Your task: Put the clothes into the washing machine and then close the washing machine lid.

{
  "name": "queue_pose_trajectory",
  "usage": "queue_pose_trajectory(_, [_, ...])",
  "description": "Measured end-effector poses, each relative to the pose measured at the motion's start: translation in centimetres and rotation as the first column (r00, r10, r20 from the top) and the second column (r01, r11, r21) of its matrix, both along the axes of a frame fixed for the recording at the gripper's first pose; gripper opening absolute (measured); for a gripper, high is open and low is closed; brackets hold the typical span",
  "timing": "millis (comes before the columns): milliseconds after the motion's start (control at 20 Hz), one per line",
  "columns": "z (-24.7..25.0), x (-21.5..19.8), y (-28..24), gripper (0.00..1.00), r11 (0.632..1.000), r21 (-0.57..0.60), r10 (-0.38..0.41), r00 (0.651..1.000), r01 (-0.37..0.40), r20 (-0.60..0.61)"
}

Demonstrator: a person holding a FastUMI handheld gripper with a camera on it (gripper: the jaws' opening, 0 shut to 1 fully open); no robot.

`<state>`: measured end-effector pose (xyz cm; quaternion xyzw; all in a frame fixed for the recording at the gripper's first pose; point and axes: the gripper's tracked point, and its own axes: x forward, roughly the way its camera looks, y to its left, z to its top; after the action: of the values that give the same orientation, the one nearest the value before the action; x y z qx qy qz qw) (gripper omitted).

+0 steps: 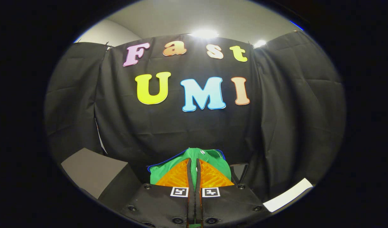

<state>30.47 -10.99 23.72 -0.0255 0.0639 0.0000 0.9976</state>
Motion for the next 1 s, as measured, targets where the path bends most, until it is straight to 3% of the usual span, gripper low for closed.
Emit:
queue_pose_trajectory(500, [-13.0,2.2,-0.9,0.02,1.0,-0.02,0.007,0.992,-0.01,-0.126])
queue_pose_trajectory(1000, [-25.4,4.3,-3.0,0.02,0.999,-0.04,-0.03,0.957,0.019,-0.288])
